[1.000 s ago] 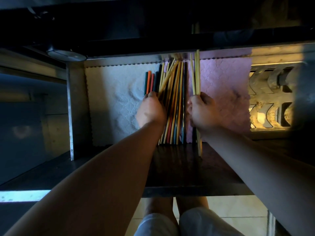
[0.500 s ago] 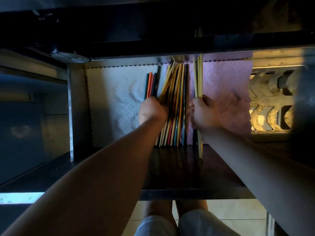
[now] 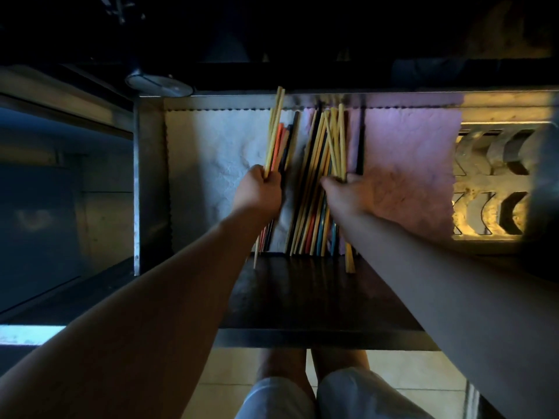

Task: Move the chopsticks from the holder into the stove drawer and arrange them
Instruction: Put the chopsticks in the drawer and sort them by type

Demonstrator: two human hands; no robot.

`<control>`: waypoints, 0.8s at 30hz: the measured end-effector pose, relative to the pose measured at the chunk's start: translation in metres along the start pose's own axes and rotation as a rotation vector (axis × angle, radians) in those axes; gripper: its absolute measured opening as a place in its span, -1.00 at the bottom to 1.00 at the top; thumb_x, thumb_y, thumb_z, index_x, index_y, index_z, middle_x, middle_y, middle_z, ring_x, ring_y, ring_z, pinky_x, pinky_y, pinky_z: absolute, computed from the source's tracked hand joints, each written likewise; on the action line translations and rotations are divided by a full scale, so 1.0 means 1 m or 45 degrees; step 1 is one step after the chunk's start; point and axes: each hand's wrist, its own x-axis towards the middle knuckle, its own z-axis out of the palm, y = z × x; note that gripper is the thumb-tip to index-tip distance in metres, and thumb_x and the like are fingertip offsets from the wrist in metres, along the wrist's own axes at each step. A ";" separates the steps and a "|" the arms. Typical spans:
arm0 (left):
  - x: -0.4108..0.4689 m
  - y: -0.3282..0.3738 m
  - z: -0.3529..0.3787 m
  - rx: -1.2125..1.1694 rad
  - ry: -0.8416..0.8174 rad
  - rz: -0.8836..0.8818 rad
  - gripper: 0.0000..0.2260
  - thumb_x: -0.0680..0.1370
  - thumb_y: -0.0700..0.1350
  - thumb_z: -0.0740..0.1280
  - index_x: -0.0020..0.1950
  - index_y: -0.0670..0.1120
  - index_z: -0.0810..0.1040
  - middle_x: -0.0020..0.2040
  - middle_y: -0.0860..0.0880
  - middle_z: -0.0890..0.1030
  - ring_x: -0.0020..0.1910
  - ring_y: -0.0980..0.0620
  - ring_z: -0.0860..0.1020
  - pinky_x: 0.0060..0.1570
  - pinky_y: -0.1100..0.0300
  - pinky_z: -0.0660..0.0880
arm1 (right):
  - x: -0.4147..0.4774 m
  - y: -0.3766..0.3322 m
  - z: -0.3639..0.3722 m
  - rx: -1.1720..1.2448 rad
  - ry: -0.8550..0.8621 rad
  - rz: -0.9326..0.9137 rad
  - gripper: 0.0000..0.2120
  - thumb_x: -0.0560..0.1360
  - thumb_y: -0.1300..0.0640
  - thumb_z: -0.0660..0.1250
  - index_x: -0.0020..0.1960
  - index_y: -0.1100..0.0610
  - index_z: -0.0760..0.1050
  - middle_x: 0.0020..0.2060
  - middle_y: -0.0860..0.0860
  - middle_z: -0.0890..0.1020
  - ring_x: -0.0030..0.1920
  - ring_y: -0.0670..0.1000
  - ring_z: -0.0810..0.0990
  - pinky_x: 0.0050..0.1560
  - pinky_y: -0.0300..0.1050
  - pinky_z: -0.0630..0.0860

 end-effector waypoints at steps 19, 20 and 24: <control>-0.001 0.006 0.018 -0.006 -0.066 -0.035 -0.81 0.51 -0.09 0.32 0.04 -0.15 0.62 -0.18 -0.10 0.58 -0.15 -0.13 0.56 -0.20 0.16 0.43 | -0.002 0.005 0.012 -0.005 0.227 -0.087 -0.75 0.46 0.01 0.35 -0.09 0.21 0.63 -0.25 0.16 0.64 -0.17 0.19 0.64 -0.10 0.03 0.60; -0.001 0.003 0.016 -0.006 -0.052 -0.037 -0.82 0.53 -0.08 0.31 0.03 -0.14 0.61 -0.21 -0.08 0.55 -0.18 -0.11 0.52 -0.20 0.17 0.38 | -0.001 0.005 0.012 -0.003 0.224 -0.085 -0.74 0.46 0.00 0.36 -0.08 0.21 0.63 -0.24 0.15 0.64 -0.17 0.17 0.64 -0.13 -0.03 0.58; 0.000 -0.005 0.005 -0.087 -0.025 -0.061 -0.87 0.56 -0.11 0.23 -0.07 -0.14 0.53 -0.27 -0.07 0.50 -0.12 -0.17 0.52 -0.18 0.15 0.35 | -0.004 0.003 0.011 -0.029 0.191 -0.061 -0.70 0.51 -0.03 0.34 -0.03 0.21 0.63 -0.23 0.12 0.62 -0.16 0.09 0.60 -0.24 -0.24 0.34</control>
